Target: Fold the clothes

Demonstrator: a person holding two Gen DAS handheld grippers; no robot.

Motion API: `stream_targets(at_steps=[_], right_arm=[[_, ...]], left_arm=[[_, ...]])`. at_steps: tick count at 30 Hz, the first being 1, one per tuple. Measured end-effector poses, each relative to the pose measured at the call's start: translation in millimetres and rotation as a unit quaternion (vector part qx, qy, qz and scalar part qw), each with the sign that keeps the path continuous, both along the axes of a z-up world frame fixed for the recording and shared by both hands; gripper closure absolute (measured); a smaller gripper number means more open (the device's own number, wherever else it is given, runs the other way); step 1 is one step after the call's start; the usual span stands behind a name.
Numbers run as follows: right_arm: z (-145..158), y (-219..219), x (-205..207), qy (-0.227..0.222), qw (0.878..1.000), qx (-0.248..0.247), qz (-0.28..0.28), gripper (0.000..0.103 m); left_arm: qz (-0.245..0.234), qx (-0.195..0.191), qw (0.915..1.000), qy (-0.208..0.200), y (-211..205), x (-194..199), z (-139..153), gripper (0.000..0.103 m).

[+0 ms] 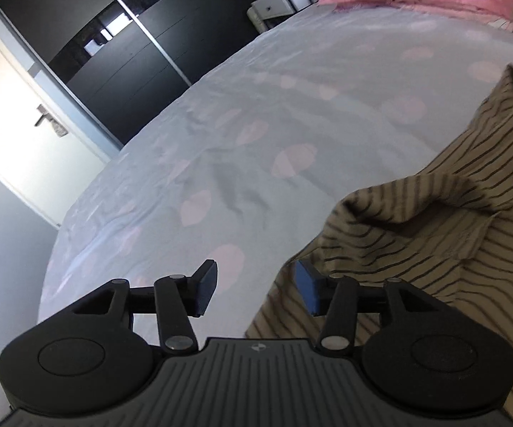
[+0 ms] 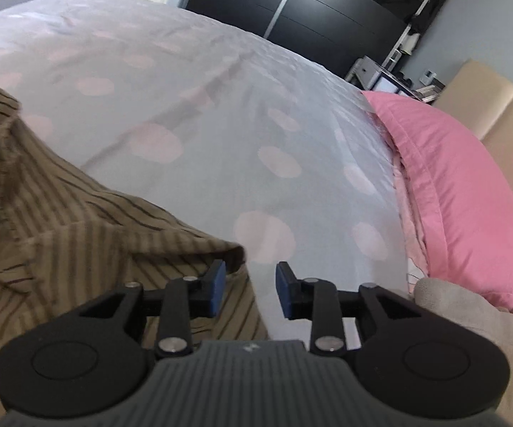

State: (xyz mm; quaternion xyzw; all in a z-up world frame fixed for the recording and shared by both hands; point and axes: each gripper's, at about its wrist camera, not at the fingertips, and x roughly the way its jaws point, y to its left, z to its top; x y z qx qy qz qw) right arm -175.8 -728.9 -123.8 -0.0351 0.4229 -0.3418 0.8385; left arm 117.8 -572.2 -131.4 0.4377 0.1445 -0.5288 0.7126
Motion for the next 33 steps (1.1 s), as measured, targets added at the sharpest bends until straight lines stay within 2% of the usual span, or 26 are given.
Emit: stream_targets(at_steps=[3,6,10,11,12,13,14,16,17,19,21,25,26,28,29,30,33], right_arm=[[12,29,-2,-0.012,0.999,0.016,0.051,0.059],[11,47,7,-0.004,0.995,0.030,0.095,0.059],[-6,53,23,0.020,0.993,0.018,0.117,0.061],[-10,54,27,0.026,0.992,0.015,0.123,0.062],[-14,55,31,0.033,0.991,0.012,0.128,0.063],[-18,57,35,0.039,0.990,0.009,0.134,0.064],[-19,55,36,0.036,0.990,0.011,0.135,0.064],[-18,50,36,0.026,0.991,0.028,0.131,0.079],[-17,48,35,0.022,0.991,0.036,0.129,0.083],[-10,52,28,0.009,0.991,0.035,0.130,0.081],[-2,61,19,-0.009,0.990,0.030,0.136,0.063],[4,82,18,-0.014,0.986,0.021,0.162,0.056],[0,84,24,-0.002,0.987,0.011,0.162,0.057],[-9,82,33,0.017,0.989,-0.003,0.145,0.068],[-14,80,37,0.025,0.990,-0.009,0.135,0.092],[-15,75,39,0.021,0.992,-0.004,0.123,0.102],[-1,52,34,-0.034,0.996,0.022,0.081,0.102]], left_arm=[[-0.029,0.013,0.9990,0.030,-6,-23,2,0.053],[-0.036,0.030,0.9989,-0.008,-29,-40,-15,0.053],[-0.031,0.055,0.9964,-0.058,-59,-45,-47,0.054],[-0.030,0.062,0.9953,-0.068,-66,-45,-54,0.057],[-0.026,0.067,0.9951,-0.068,-71,-44,-60,0.065],[-0.020,0.069,0.9957,-0.058,-76,-42,-62,0.070],[-0.015,0.063,0.9968,-0.046,-78,-39,-63,0.080],[-0.001,0.047,0.9986,-0.024,-81,-32,-62,0.086],[0.007,0.041,0.9990,-0.017,-82,-29,-60,0.086],[0.009,0.031,0.9995,-0.005,-80,-26,-57,0.087],[0.009,0.028,0.9996,-0.005,-78,-24,-57,0.087],[0.007,0.038,0.9990,-0.024,-75,-27,-62,0.087],[0.005,0.043,0.9987,-0.027,-75,-28,-64,0.087],[0.014,0.046,0.9987,-0.016,-74,-27,-65,0.088],[0.021,0.041,0.9989,-0.010,-73,-25,-63,0.098],[0.027,0.032,0.9991,-0.004,-71,-23,-59,0.101],[0.050,0.007,0.9986,0.013,-66,-11,-46,0.103]])
